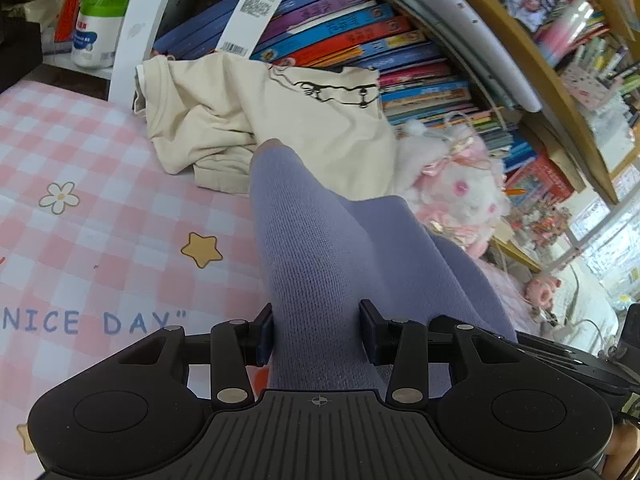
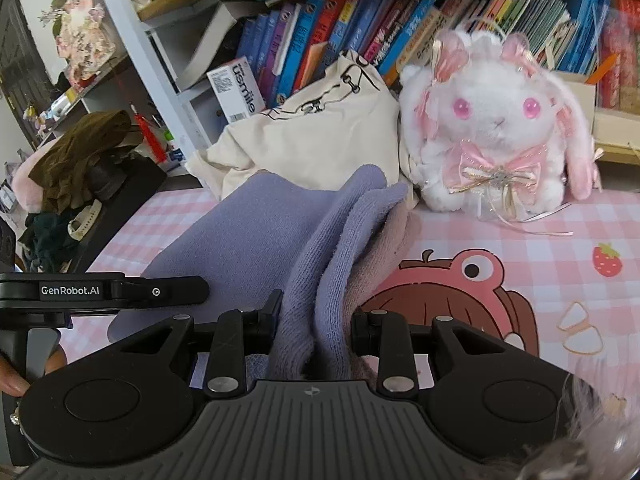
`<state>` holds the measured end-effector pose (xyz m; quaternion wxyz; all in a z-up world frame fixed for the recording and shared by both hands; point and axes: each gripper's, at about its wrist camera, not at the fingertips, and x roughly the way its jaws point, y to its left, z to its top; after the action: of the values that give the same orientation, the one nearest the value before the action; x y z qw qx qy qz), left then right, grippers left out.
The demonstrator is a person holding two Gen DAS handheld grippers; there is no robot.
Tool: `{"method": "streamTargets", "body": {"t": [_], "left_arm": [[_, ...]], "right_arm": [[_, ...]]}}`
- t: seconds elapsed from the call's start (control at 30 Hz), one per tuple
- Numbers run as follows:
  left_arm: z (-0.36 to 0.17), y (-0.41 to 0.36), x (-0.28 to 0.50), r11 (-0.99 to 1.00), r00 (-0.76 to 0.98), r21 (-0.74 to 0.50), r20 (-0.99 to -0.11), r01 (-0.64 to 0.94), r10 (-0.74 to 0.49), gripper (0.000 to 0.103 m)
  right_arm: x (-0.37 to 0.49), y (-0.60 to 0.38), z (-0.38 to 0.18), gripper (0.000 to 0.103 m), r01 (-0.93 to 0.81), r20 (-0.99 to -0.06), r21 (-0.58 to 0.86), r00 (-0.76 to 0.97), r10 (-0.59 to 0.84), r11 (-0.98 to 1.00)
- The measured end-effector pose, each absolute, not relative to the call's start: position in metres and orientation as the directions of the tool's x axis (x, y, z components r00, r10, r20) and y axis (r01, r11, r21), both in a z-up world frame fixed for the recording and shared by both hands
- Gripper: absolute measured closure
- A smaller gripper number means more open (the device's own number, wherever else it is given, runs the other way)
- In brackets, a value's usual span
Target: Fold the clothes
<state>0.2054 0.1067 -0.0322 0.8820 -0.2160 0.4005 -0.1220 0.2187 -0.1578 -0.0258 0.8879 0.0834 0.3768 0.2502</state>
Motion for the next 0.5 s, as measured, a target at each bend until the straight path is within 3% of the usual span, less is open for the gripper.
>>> {"method": "streamTargets", "body": {"t": [0.3, 0.5], "left_arm": [[-0.061, 0.113, 0.228, 0.871, 0.601, -0.489, -0.707, -0.036, -0.372, 0.061], [-0.066, 0.112, 0.229, 0.873, 0.596, -0.485, -0.714, -0.042, -0.368, 0.058]], "right_arm": [[0.248, -0.156, -0.058, 0.074, -0.322, -0.657, 0.407, 0.546, 0.519, 0.855], [0.252, -0.163, -0.072, 0.068, -0.269, -0.662, 0.459, 0.531, 0.528, 0.847]]}}
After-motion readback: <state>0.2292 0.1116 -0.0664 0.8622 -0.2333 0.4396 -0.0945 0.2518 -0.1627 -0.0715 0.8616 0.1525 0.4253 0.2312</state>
